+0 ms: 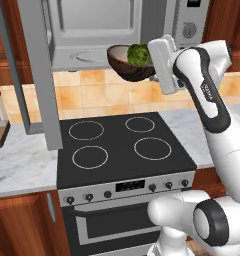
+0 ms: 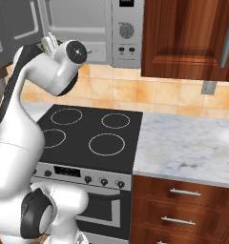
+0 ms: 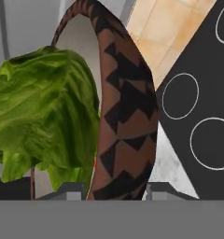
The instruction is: The microwave is finished heating the shrimp and lettuce. Take the bowl containing the food and place it on the dining counter.
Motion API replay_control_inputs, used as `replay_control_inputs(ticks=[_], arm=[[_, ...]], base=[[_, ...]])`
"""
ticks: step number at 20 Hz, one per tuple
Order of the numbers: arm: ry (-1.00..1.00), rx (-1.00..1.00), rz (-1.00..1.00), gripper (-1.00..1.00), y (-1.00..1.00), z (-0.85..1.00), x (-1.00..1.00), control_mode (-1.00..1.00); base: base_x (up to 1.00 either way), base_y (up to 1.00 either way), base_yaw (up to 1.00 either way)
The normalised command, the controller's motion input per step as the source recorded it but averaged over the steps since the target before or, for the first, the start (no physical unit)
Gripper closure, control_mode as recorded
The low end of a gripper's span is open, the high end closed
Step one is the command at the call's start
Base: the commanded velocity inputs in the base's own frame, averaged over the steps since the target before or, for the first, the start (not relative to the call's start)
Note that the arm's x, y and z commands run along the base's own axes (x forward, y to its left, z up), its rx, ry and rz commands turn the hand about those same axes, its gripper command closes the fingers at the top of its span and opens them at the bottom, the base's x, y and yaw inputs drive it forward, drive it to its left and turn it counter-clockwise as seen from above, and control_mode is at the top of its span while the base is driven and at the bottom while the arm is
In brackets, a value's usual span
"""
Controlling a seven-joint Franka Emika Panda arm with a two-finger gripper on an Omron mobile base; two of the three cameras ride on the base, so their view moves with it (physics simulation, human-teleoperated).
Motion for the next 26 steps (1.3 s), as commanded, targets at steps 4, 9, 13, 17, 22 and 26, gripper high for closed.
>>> replay_control_inputs(ticks=[4, 9, 13, 17, 22, 26], arm=[[0.18, -0.20, 0.08, 1.00, -0.42, -0.99, -1.00, -1.00], [0.02, -0.06, 0.01, 1.00, -0.49, -0.56, -0.63, -1.00], [0.00, 0.00, 0.00, 1.00, 0.00, 0.00, 0.00, -1.00], [0.00, 0.00, 0.00, 1.00, 0.00, 0.00, 0.00, -1.00], [0.00, 0.00, 0.00, 1.00, -0.01, 0.00, -0.06, 1.00], [0.00, 0.00, 0.00, 1.00, 0.00, 0.00, 0.00, 1.00]], base=[[0.00, 0.00, 0.00], [0.00, 0.00, 0.00], [0.00, 0.00, 0.00], [0.00, 0.00, 0.00], [-0.19, -0.12, 0.00], [-0.85, -0.87, 0.18]])
